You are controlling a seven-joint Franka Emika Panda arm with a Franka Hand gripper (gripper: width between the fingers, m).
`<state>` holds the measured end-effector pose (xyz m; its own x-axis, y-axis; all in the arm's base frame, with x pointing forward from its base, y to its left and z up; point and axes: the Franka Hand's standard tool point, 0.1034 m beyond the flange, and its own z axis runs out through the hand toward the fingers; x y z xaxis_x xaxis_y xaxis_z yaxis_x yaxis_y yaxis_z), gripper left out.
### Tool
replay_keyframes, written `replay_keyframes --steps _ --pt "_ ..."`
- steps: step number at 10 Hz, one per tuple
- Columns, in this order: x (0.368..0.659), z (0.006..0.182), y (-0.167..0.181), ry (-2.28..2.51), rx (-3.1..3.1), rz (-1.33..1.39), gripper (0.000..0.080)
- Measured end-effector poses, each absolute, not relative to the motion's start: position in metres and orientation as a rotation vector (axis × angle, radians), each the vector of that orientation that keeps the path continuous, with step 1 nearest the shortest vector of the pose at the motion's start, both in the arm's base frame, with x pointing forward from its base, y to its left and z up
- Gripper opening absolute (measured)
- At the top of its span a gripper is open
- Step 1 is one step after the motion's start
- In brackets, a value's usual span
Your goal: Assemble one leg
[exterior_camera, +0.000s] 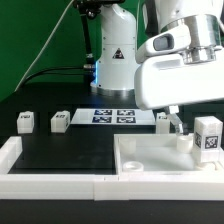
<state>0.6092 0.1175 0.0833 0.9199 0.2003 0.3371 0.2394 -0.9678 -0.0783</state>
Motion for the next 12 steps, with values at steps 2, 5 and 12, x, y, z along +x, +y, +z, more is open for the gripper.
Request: replay_keyframes --steps 2,5,12 --pt "0.611 0.086 0.117 -0.346 -2.975 -0.263 0.0649" --pt "0.623 0.094 0.114 -0.384 -2.981 0.013 0.0649" --pt "0.625 0.09 0.112 -0.328 -2.988 -0.031 0.0387"
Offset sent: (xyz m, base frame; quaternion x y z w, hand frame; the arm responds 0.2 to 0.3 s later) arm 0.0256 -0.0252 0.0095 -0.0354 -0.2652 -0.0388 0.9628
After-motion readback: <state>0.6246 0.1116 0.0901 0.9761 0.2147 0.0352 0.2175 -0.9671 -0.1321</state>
